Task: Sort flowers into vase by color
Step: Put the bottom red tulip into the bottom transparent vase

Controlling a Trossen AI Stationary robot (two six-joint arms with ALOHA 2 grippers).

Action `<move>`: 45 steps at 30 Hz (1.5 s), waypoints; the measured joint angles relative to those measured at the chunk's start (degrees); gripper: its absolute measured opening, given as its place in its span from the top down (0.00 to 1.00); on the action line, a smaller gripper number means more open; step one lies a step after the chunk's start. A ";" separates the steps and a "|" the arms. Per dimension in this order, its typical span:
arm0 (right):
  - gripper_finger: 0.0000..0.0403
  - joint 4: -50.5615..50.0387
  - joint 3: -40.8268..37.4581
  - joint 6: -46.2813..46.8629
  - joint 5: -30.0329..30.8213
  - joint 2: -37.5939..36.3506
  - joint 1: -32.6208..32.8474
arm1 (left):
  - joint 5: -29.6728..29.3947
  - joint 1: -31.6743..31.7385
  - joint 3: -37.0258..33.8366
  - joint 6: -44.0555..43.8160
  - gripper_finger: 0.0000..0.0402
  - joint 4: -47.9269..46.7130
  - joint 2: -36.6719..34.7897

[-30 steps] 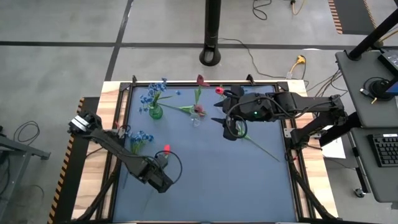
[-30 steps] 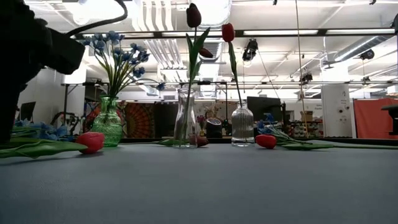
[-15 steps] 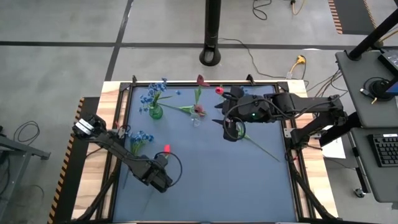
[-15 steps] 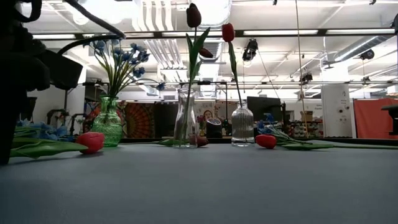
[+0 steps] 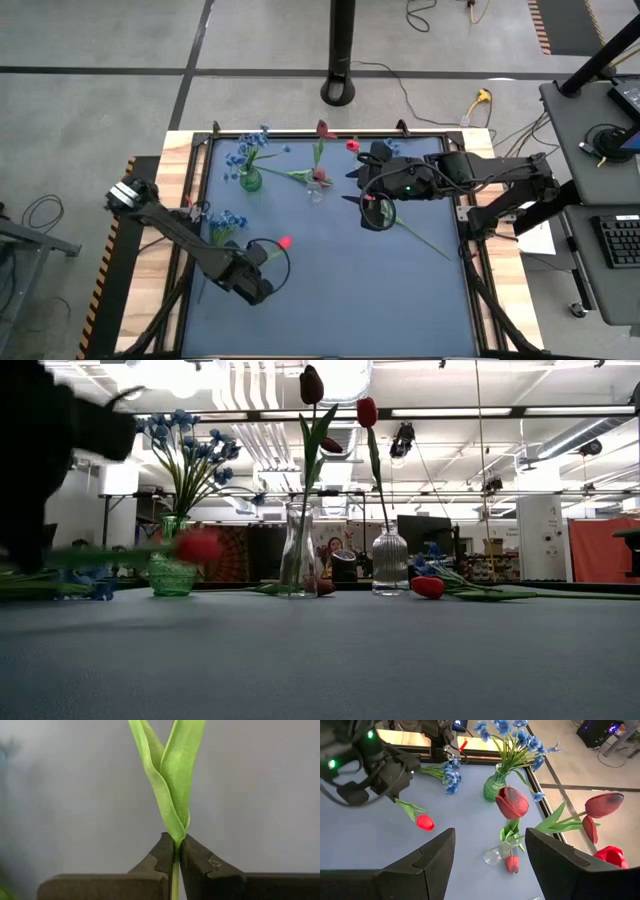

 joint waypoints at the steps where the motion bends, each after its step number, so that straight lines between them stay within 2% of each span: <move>1: 0.42 0.05 0.00 0.01 0.01 -0.15 0.20 | -1.12 -0.10 0.00 0.75 0.99 0.40 -1.48; 5: 0.42 0.09 0.00 0.02 0.04 -1.12 1.32 | -6.42 -1.18 0.00 6.20 1.00 2.84 -7.44; 8: 0.42 0.01 -0.02 0.00 0.01 -1.92 2.86 | -10.97 -2.38 0.00 14.26 1.00 7.61 -11.29; 12: 0.42 0.36 -0.32 -0.04 0.02 -3.20 5.55 | -15.39 -3.56 0.00 32.81 1.00 20.06 -14.15; 18: 0.42 4.10 -4.37 -0.04 0.02 -4.78 9.18 | -15.83 -2.71 -0.17 62.71 1.00 41.63 -14.69; 23: 0.42 11.57 -11.45 0.07 0.13 -6.15 11.22 | -16.08 -1.12 -0.21 76.46 1.00 48.70 -14.67; 30: 0.42 32.14 -24.47 -3.25 0.48 -5.40 12.59 | -17.29 3.20 -1.30 86.94 1.00 59.78 -14.60; 37: 0.42 54.87 -32.31 -10.28 -0.10 -1.52 12.61 | -17.31 8.75 -2.58 87.22 1.00 64.88 -13.21; 41: 0.42 63.00 -34.64 -12.02 -0.17 -0.29 12.59 | -17.23 10.09 -2.62 87.10 1.00 65.96 -12.20; 45: 0.42 66.86 -35.21 -12.02 -0.17 0.63 12.43 | -17.10 11.26 -2.64 87.39 1.00 69.16 -11.53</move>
